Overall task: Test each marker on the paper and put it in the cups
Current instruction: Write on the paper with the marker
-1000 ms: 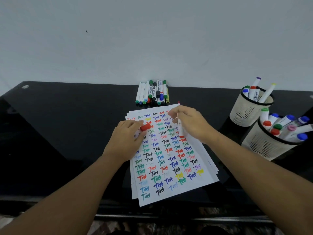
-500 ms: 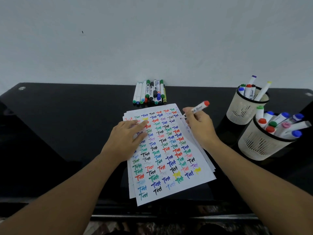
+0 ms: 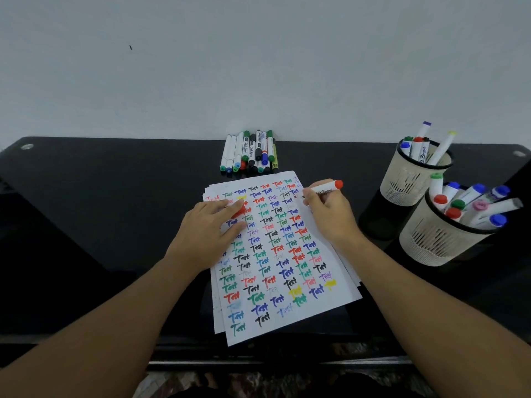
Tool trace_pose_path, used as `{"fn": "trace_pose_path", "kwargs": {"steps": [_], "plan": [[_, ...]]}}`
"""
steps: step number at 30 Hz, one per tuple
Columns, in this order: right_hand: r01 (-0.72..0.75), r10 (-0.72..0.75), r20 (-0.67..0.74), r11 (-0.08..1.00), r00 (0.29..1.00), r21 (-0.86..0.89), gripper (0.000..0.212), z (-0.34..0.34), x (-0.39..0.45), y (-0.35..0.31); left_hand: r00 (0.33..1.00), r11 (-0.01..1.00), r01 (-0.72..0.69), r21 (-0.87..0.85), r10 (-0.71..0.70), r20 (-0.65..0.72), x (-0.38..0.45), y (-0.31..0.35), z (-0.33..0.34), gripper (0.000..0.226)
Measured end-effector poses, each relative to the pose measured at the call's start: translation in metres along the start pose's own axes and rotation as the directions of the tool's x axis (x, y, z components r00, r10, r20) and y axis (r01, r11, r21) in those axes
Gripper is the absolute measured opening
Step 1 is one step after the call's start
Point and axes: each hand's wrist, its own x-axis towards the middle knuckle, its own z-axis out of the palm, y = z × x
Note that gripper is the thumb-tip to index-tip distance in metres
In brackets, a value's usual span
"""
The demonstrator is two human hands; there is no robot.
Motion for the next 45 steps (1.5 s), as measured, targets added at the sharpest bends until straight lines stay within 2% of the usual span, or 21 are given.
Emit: {"fn": "trace_pose_path", "kwargs": {"steps": [9,25,28,45], "plan": [[-0.004,0.006,0.032,0.998,0.999,-0.058,0.016,-0.0006,-0.0006,-0.0035,1.0,1.0,0.006,0.004,-0.006,0.005,0.0,0.0008,-0.0002,0.061],[-0.043,0.044,0.02,0.995,0.999,-0.087,0.032,-0.0028,-0.0005,-0.0026,1.0,1.0,0.015,0.0,-0.015,0.011,-0.0003,0.0034,-0.0018,0.061],[-0.057,0.058,0.015,0.997,0.998,-0.045,0.029,-0.0033,-0.0003,-0.0017,1.0,1.0,0.017,0.0,-0.017,0.012,-0.0005,0.0033,-0.002,0.061],[-0.029,0.028,-0.006,0.997,1.0,-0.078,0.027,-0.0014,0.0028,0.0029,1.0,1.0,0.01,-0.026,-0.01,-0.012,-0.0017,0.0033,-0.002,0.06]]}}
